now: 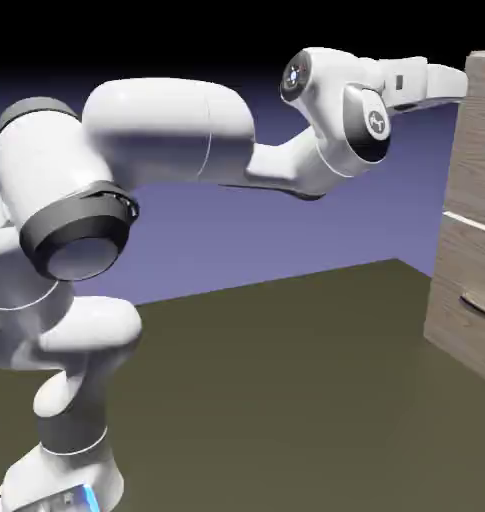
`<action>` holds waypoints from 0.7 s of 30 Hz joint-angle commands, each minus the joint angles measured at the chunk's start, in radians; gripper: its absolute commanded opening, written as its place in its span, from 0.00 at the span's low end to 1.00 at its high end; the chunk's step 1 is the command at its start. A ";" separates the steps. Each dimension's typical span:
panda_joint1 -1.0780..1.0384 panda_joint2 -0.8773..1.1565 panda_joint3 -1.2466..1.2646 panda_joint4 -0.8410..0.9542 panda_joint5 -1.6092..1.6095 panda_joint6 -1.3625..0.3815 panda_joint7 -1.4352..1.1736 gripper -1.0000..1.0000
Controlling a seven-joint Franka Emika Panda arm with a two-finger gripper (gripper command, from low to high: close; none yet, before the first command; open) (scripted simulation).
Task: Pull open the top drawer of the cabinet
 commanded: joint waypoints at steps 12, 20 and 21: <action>0.435 -0.017 -0.423 0.292 -0.413 0.017 0.133 0.50; 0.725 -0.028 -0.705 0.487 -0.688 0.028 0.221 0.50; 0.761 -0.030 -0.740 0.512 -0.722 0.029 0.232 0.50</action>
